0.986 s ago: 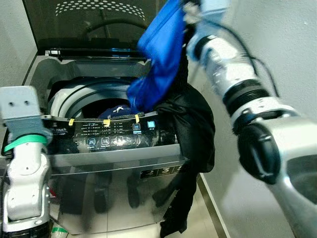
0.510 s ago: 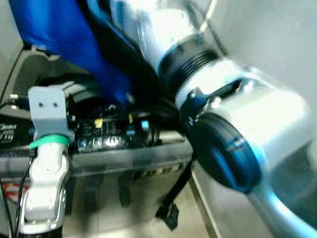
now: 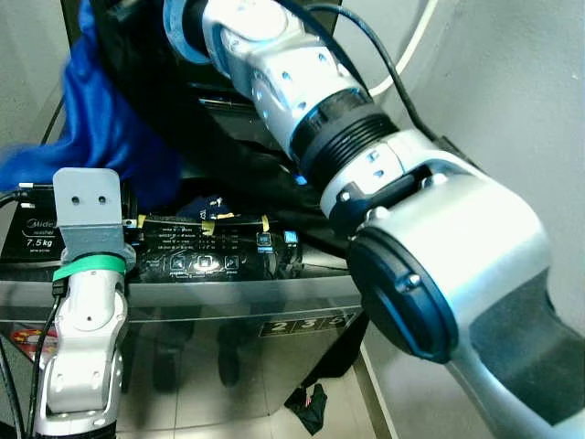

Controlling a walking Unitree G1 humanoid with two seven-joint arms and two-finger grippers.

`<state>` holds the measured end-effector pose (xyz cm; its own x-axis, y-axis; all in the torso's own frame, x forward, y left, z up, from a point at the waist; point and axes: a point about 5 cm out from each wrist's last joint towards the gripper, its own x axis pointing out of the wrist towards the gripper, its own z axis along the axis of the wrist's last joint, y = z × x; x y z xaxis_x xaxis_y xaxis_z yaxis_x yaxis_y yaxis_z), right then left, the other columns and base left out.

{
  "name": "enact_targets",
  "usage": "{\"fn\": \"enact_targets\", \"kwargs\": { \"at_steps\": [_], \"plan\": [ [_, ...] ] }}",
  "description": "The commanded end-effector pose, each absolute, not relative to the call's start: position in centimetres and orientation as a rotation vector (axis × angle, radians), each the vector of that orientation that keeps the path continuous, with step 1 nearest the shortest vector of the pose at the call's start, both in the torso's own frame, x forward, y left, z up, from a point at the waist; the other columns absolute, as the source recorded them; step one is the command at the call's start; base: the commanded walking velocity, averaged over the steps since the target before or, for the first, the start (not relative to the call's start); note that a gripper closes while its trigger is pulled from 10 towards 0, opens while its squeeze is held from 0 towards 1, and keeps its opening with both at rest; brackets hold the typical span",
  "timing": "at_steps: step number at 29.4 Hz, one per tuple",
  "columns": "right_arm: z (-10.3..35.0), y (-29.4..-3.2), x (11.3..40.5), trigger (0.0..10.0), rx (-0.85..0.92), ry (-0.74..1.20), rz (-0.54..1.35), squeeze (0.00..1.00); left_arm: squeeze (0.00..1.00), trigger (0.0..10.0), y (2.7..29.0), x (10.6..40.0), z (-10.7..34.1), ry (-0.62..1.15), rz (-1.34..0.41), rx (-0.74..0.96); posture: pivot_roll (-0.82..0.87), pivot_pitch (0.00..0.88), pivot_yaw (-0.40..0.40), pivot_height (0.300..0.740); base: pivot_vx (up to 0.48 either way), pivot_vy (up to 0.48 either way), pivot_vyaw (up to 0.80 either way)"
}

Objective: Clothes washing

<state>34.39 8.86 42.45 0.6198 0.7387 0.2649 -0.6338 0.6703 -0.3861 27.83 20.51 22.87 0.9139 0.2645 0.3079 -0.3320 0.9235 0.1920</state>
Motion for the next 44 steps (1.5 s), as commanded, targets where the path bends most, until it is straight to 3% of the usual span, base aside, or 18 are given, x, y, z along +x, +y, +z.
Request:
{"fn": "enact_targets", "kwargs": {
  "at_steps": [1, 3, 5, 9, 15, 23, 24, 25, 26, 27, 28, 33, 34, 37, 39, 40, 42, 44],
  "plan": [
    [38.7, 13.4, 32.1, 10.0, -0.257, -0.342, 0.924, 0.00, 0.00, 10.0, 19.8, 27.8, 22.4, -0.267, 0.283, 0.246, 0.17, 0.000, -0.167, 0.740, 0.000, 0.000, 0.00],
    [38.4, 13.3, 32.3, 10.0, -0.227, -0.311, 0.901, 0.00, 0.00, 10.0, 19.4, 27.9, 22.3, -0.267, 0.262, 0.237, 0.18, 0.000, -0.171, 0.740, 0.000, 0.000, 0.00],
    [38.9, 12.2, 33.2, 10.0, -0.050, -0.264, 0.807, 0.00, 0.00, 10.0, 18.6, 27.9, 22.2, -0.268, 0.217, 0.234, 0.19, 0.000, -0.181, 0.740, 0.000, 0.000, 0.00],
    [39.0, 10.6, 34.5, 10.0, 0.005, -0.255, 0.719, 0.00, 0.00, 10.0, 18.4, 27.7, 22.1, -0.265, 0.206, 0.234, 0.19, 0.000, -0.176, 0.740, 0.000, 0.000, 0.00],
    [36.6, 11.0, 34.5, 10.0, -0.339, -0.248, 0.830, 0.00, 0.00, 10.0, 18.4, 27.7, 22.0, -0.255, 0.184, 0.247, 0.18, 0.000, -0.152, 0.740, 0.000, 0.000, 0.00],
    [34.8, 10.9, 34.7, 10.0, -0.590, -0.217, 0.876, 0.00, 0.00, 10.0, 18.5, 27.9, 22.1, -0.254, 0.170, 0.260, 0.18, 0.000, -0.137, 0.740, 0.000, 0.000, 0.00],
    [34.8, 10.9, 34.7, 10.0, -0.601, -0.214, 0.879, 0.13, 0.00, 10.0, 18.5, 27.9, 22.1, -0.253, 0.168, 0.262, 0.18, 0.000, -0.137, 0.740, 0.000, 0.000, 0.00],
    [34.8, 10.9, 34.7, 10.0, -0.601, -0.214, 0.879, 0.13, 0.00, 10.0, 18.5, 27.9, 22.1, -0.253, 0.168, 0.262, 0.18, 0.000, -0.137, 0.740, 0.000, 0.000, 0.00],
    [34.8, 10.9, 34.7, 10.0, -0.606, -0.216, 0.876, 0.73, 0.00, 10.0, 18.5, 27.9, 22.1, -0.252, 0.167, 0.264, 0.18, 0.000, -0.135, 0.740, 0.000, 0.000, 0.00],
    [34.8, 10.9, 34.7, 10.0, -0.606, -0.216, 0.876, 0.73, 0.00, 10.0, 18.5, 27.9, 22.1, -0.252, 0.167, 0.264, 0.18, 0.000, -0.135, 0.740, 0.000, 0.000, 0.00],
    [34.9, 10.9, 34.7, 10.0, -0.610, -0.220, 0.871, 1.00, 0.00, 10.0, 18.5, 27.9, 22.1, -0.252, 0.165, 0.265, 0.18, 0.000, -0.135, 0.740, 0.000, 0.000, 0.00],
    [35.2, 10.8, 34.8, 10.0, -0.633, -0.235, 0.852, 1.00, 0.00, 10.0, 18.5, 27.9, 22.3, -0.254, 0.157, 0.264, 0.18, 0.000, -0.129, 0.740, 0.000, 0.000, 0.00],
    [35.4, 10.6, 34.9, 10.0, -0.633, -0.240, 0.841, 0.00, 0.00, 10.0, 18.6, 28.0, 22.4, -0.256, 0.153, 0.264, 0.18, 0.000, -0.116, 0.740, 0.000, 0.000, 0.00],
    [35.7, 10.3, 35.1, 10.0, -0.616, -0.242, 0.833, 0.00, 0.00, 10.0, 18.7, 28.1, 22.5, -0.257, 0.146, 0.264, 0.18, 0.000, -0.103, 0.740, 0.000, 0.000, 0.00],
    [37.0, 9.0, 35.7, 10.0, -0.543, -0.251, 0.812, 0.00, 0.00, 10.0, 18.7, 28.5, 22.8, -0.265, 0.126, 0.264, 0.18, 0.000, -0.091, 0.740, 0.000, 0.000, 0.00],
    [38.4, 7.2, 36.5, 10.0, -0.402, -0.282, 0.779, 0.00, 0.00, 10.0, 18.6, 28.8, 23.1, -0.274, 0.113, 0.262, 0.17, 0.000, -0.064, 0.740, 0.000, 0.000, 0.00],
    [38.4, 7.2, 36.5, 10.0, -0.402, -0.282, 0.779, 0.00, 0.00, 10.0, 18.6, 28.8, 23.1, -0.274, 0.113, 0.262, 0.17, 0.000, -0.064, 0.740, 0.000, 0.000, 0.00],
    [40.3, 3.1, 38.1, 10.0, -0.118, -0.358, 0.694, 0.00, 0.00, 10.0, 18.5, 29.3, 23.2, -0.275, 0.085, 0.269, 0.15, 0.000, -0.034, 0.740, 0.000, 0.000, 0.00]
  ]
}}
